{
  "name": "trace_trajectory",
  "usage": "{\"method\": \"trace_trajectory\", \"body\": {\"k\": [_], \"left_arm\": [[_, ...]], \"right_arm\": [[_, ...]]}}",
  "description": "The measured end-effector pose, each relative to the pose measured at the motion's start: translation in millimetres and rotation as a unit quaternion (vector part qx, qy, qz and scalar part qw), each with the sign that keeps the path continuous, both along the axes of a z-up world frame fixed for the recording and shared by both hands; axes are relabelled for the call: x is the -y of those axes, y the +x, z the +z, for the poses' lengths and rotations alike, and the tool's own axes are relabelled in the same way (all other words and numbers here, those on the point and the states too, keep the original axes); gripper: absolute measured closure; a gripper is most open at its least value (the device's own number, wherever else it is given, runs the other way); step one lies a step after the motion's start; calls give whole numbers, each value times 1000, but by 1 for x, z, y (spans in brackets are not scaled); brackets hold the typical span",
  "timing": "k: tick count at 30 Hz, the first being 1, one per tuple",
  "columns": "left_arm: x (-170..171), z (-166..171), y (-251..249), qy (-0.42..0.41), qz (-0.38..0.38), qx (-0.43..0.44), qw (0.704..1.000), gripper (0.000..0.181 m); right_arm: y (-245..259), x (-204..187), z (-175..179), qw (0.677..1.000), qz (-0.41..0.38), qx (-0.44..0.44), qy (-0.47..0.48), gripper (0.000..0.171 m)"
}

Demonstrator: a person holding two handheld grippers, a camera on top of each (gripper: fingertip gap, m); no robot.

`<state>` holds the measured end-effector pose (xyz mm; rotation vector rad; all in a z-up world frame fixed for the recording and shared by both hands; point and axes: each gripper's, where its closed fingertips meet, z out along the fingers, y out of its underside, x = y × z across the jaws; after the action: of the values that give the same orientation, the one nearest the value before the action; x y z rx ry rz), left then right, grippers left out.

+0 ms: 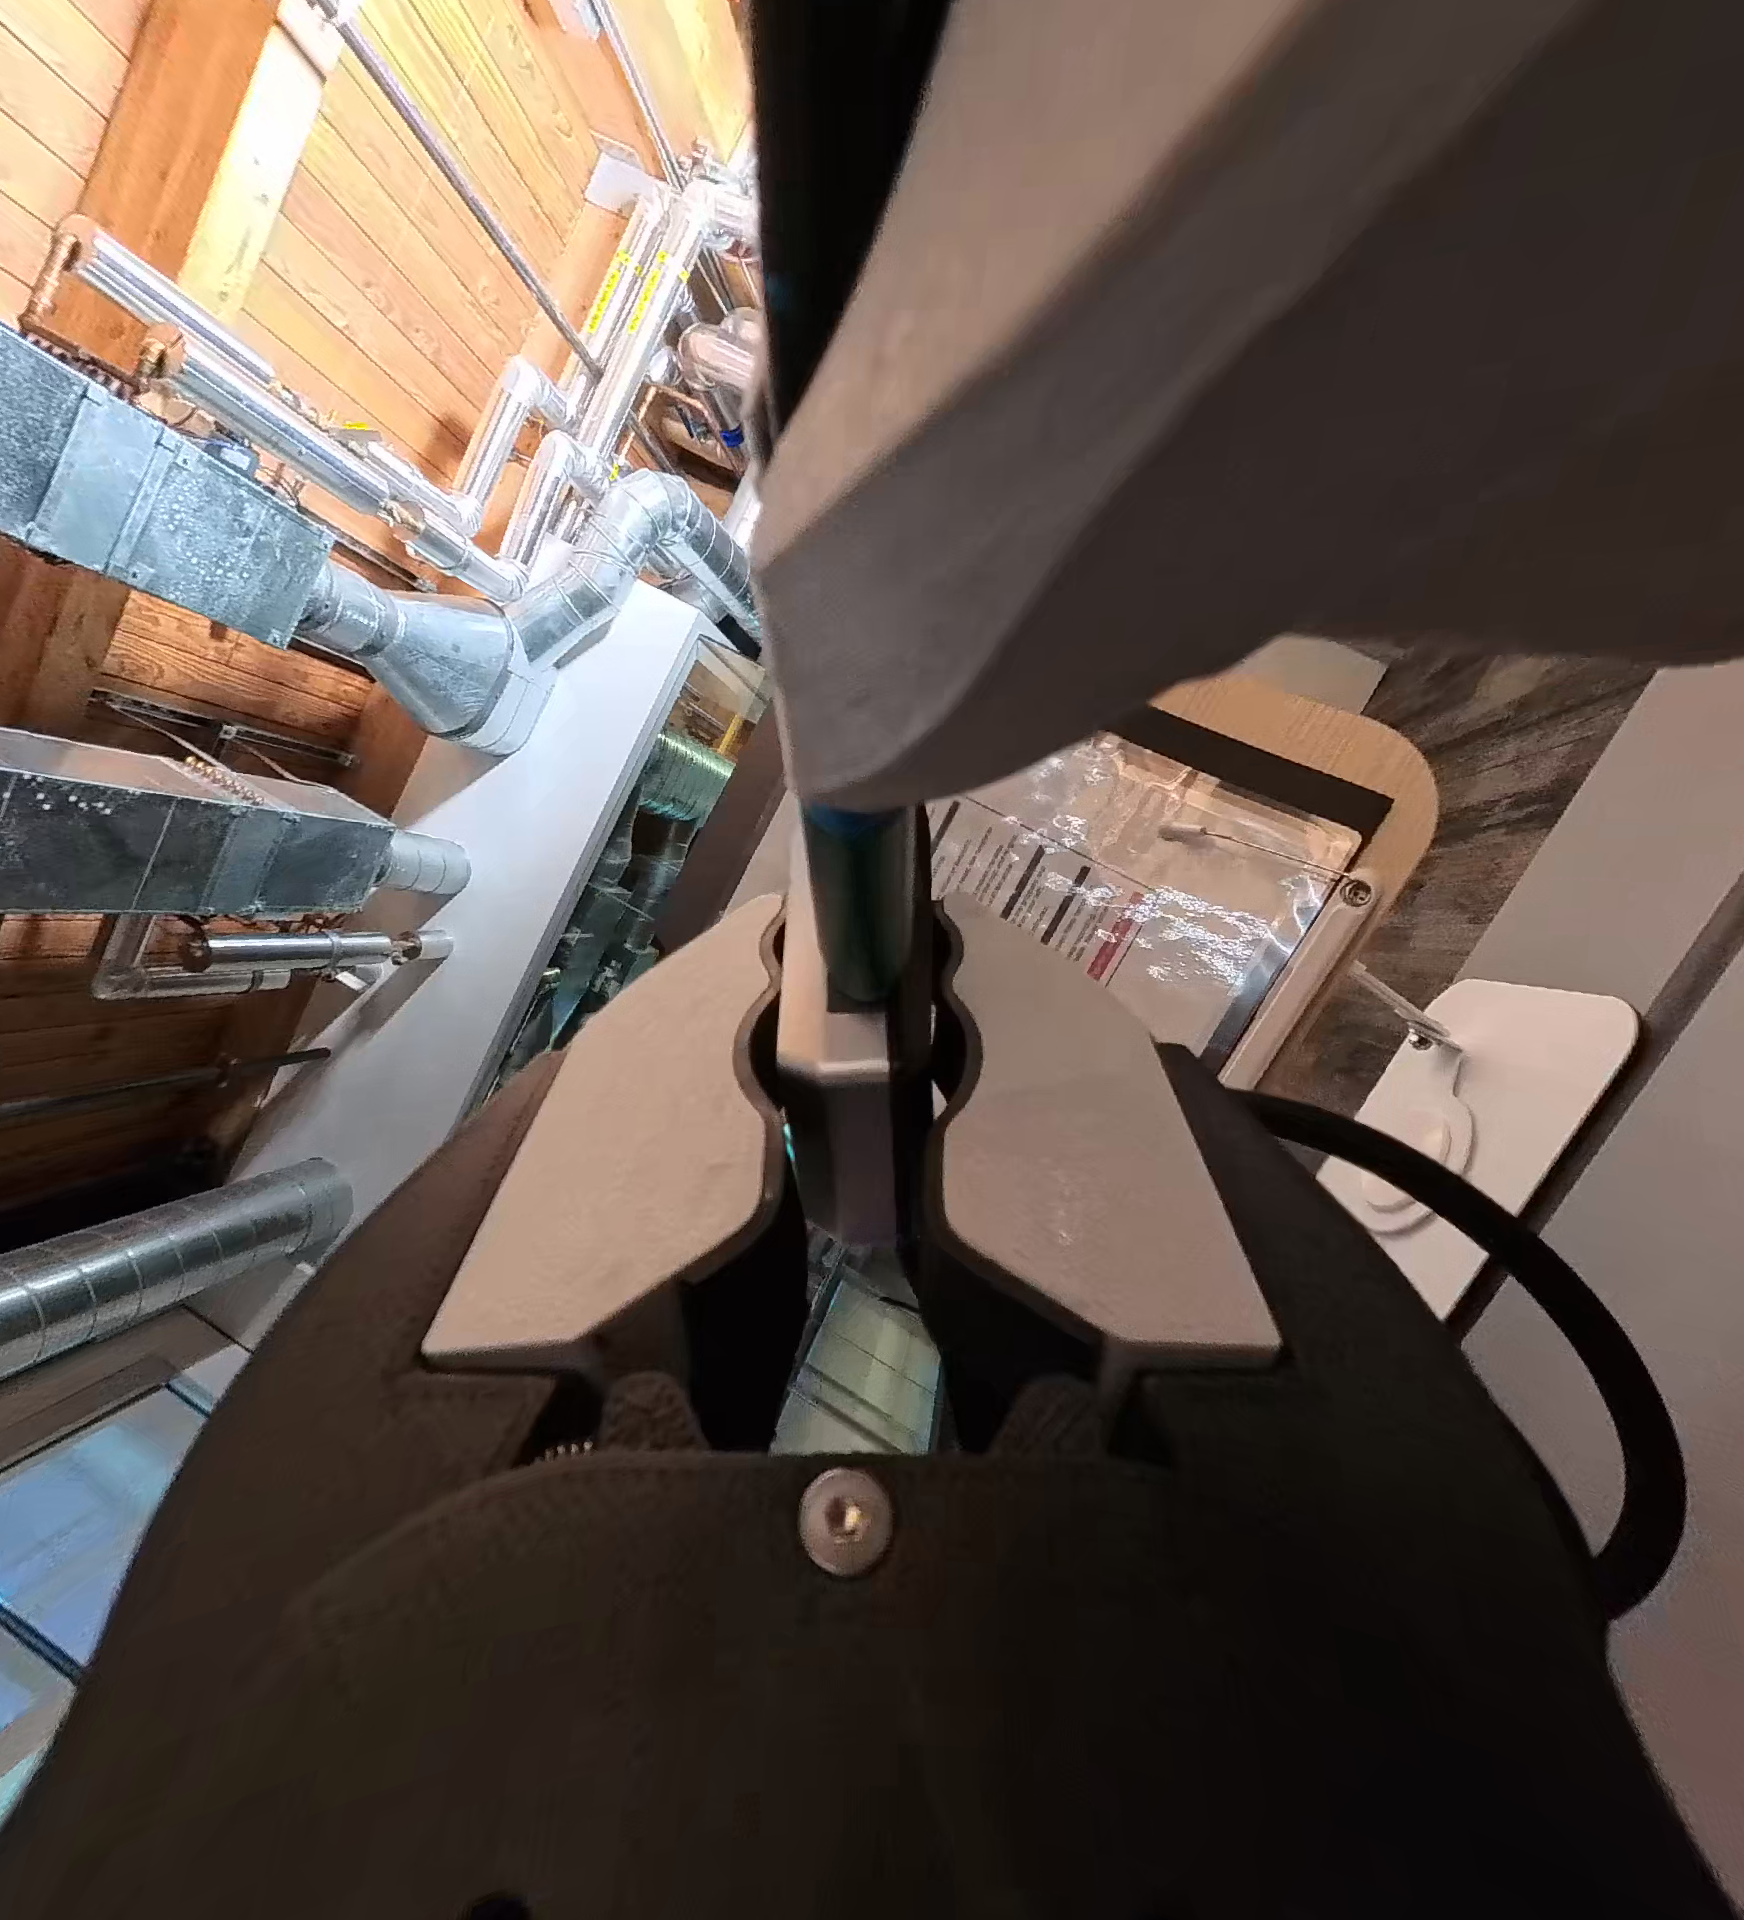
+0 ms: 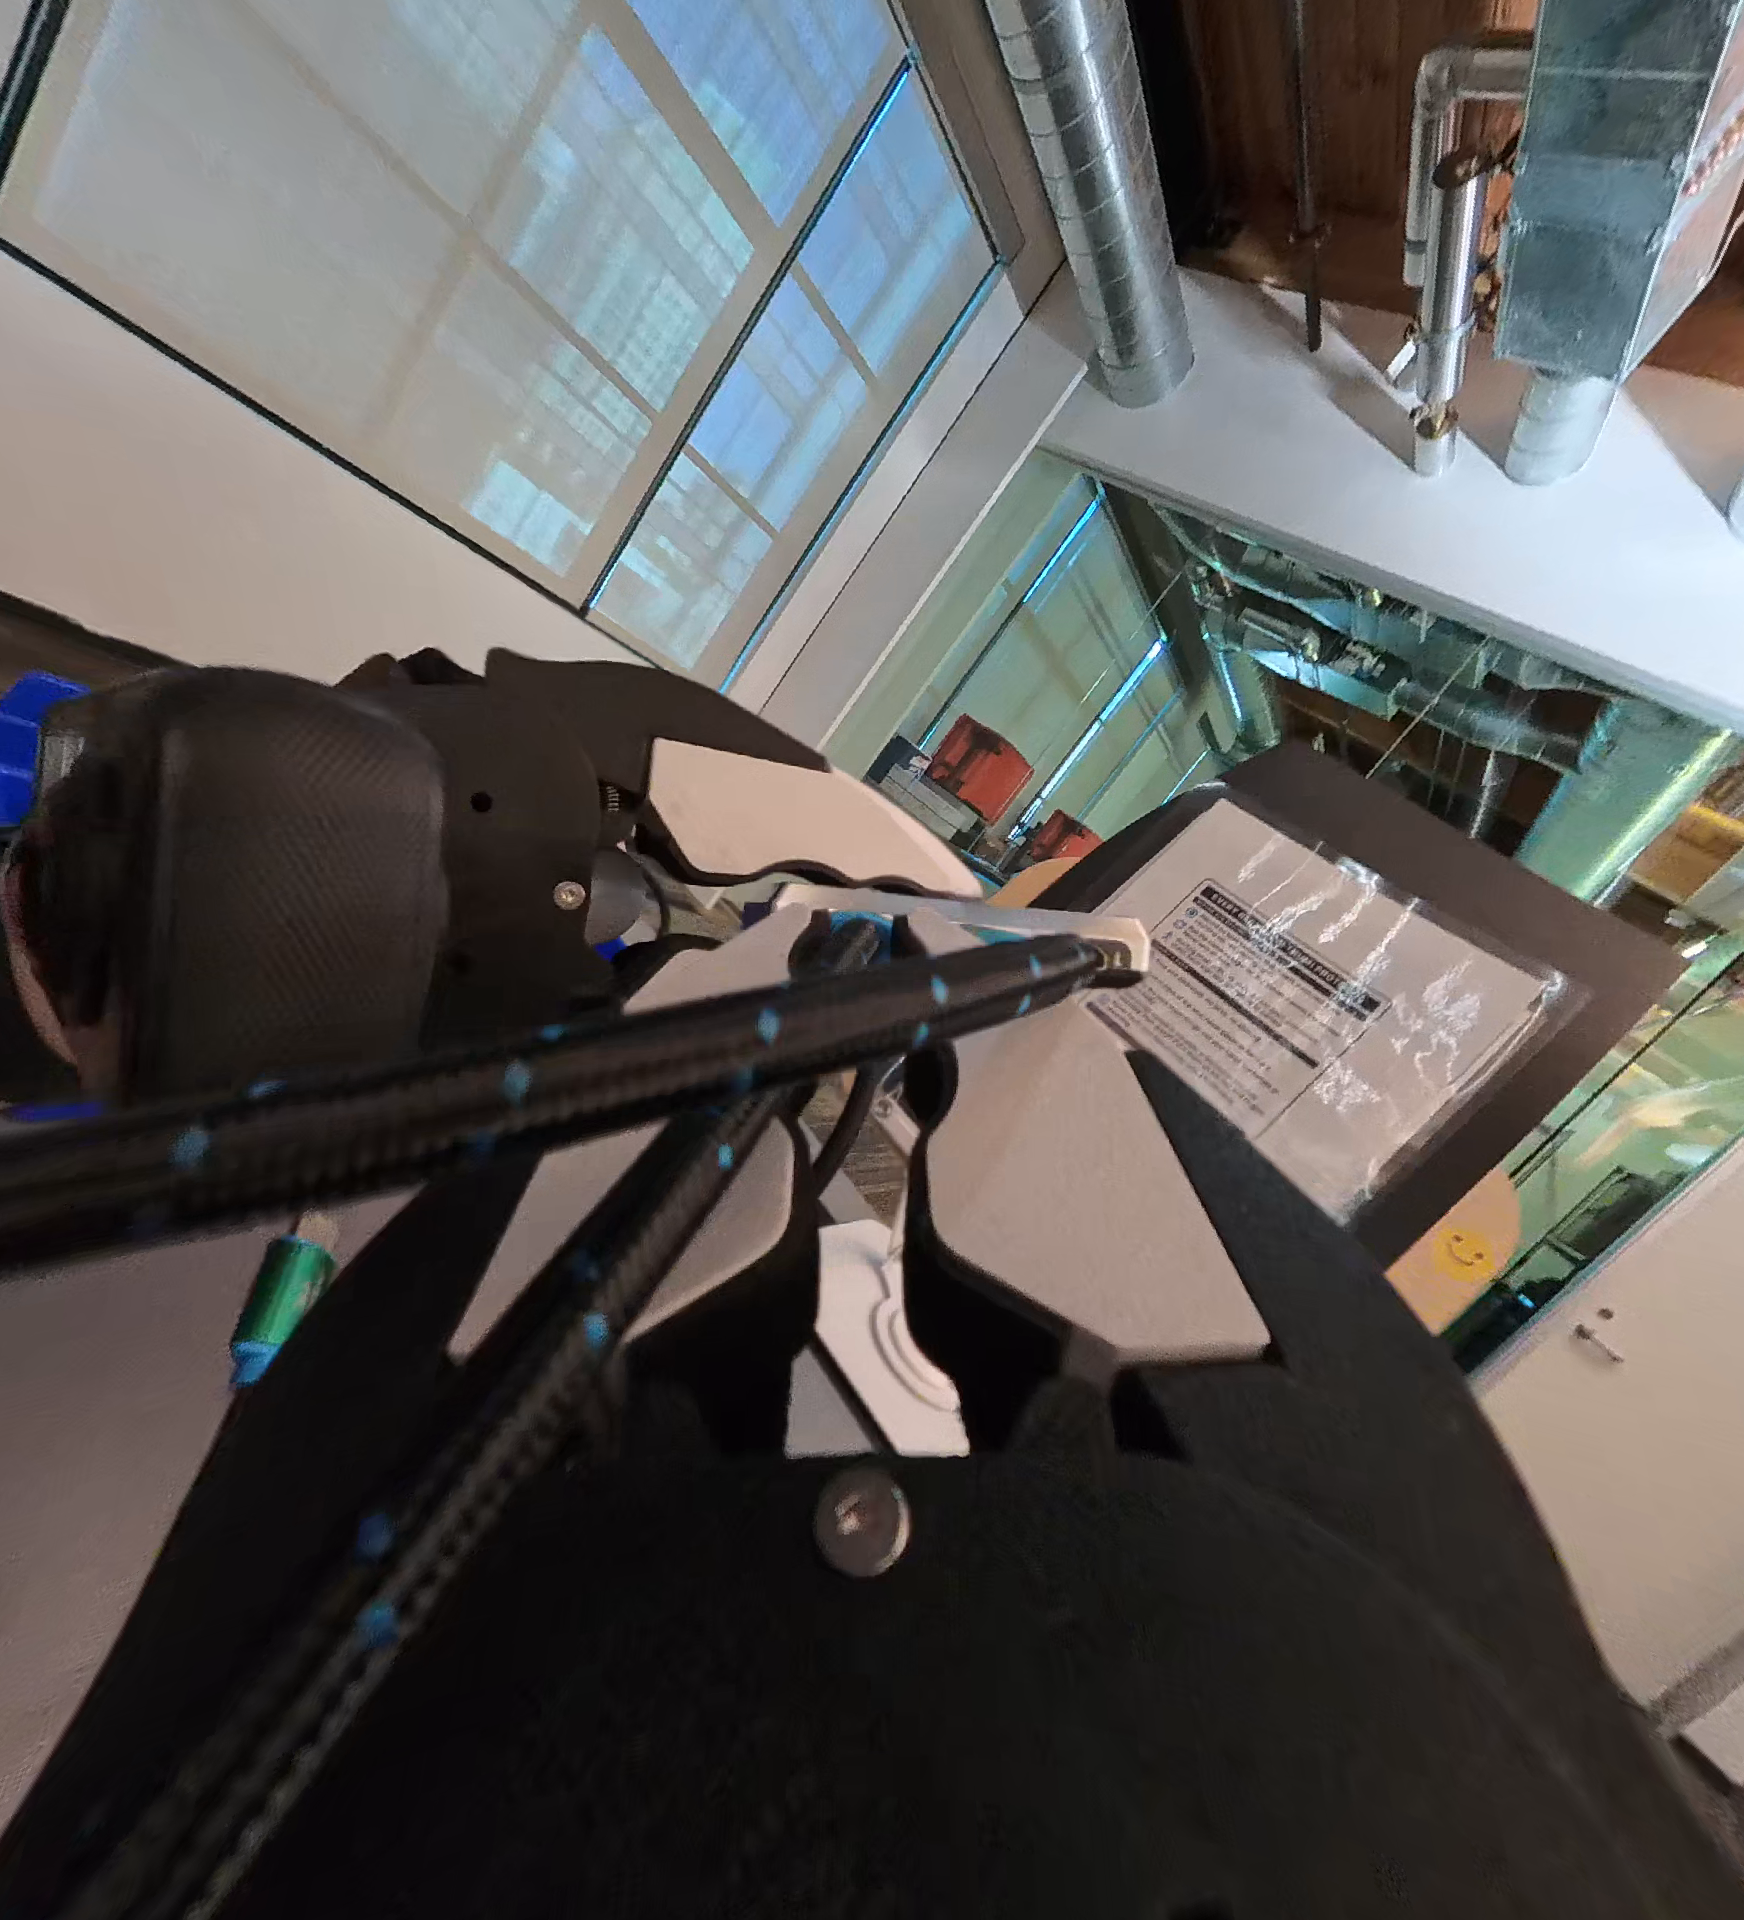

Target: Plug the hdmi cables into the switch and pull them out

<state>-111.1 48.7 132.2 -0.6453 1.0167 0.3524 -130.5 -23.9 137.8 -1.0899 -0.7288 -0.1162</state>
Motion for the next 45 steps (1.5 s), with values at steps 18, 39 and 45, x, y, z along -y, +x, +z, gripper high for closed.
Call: {"method": "trace_trajectory", "body": {"k": [18, 39, 45], "left_arm": [[-1, 5, 0, 13, 8, 4, 1000, 158], [-60, 25, -82, -37, 69, 49, 996, 160], [-35, 38, -73, -80, -19, 88, 993, 160]], "right_arm": [[8, 2, 2, 998, 7, -58, -20, 163], [29, 32, 31, 988, 43, -89, -120, 164], [78, 12, 2, 976, -7, -27, -218, 164]]}}
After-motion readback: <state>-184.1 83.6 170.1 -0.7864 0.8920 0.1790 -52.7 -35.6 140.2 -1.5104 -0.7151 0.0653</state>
